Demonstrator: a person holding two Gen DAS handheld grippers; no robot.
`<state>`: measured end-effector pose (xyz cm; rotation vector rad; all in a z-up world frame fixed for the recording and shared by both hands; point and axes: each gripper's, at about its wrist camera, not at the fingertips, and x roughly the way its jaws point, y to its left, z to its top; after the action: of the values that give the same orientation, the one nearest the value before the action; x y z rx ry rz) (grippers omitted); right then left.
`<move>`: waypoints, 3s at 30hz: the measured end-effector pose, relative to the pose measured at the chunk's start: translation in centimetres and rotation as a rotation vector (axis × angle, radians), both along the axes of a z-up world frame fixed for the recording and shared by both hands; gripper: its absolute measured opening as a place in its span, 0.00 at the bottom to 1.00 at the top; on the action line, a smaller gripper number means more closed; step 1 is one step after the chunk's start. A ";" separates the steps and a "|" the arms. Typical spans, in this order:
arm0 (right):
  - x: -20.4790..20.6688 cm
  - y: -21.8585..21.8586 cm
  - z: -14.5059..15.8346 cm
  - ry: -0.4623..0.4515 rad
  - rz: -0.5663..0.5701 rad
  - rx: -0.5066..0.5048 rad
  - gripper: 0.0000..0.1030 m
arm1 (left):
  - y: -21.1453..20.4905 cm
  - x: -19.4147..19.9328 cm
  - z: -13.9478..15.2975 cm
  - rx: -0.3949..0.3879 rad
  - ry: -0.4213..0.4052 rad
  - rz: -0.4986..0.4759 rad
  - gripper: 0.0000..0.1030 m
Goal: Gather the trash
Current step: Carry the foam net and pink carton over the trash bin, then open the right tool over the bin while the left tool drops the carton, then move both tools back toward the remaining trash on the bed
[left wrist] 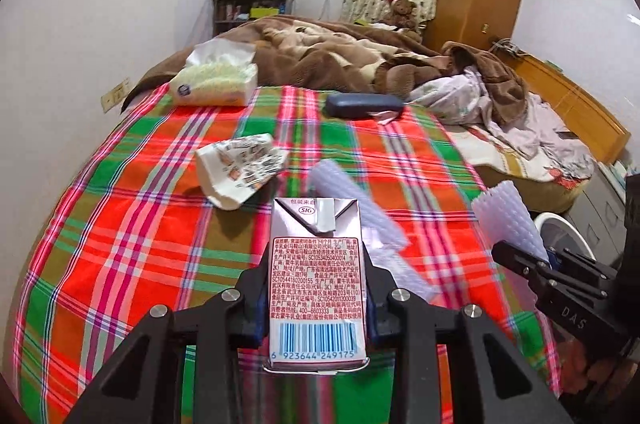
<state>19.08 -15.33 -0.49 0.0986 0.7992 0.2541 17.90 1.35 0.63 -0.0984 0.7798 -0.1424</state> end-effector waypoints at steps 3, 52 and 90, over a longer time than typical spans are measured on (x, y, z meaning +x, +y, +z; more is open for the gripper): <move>-0.9 -0.9 0.8 -0.021 -0.023 0.008 0.24 | -1.3 -0.7 0.9 -0.002 -0.020 -0.031 0.34; -7.5 -19.5 -2.3 0.096 -0.515 0.011 0.25 | -30.7 -2.9 -1.4 0.027 0.025 -0.640 0.34; -7.3 -14.1 0.6 -0.020 -0.416 0.001 0.57 | -19.5 -4.4 2.3 -0.015 -0.080 -0.432 0.60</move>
<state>11.73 -29.43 0.11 0.2588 0.7402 -0.1373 13.54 -18.20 2.89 0.0632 0.7113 -0.5588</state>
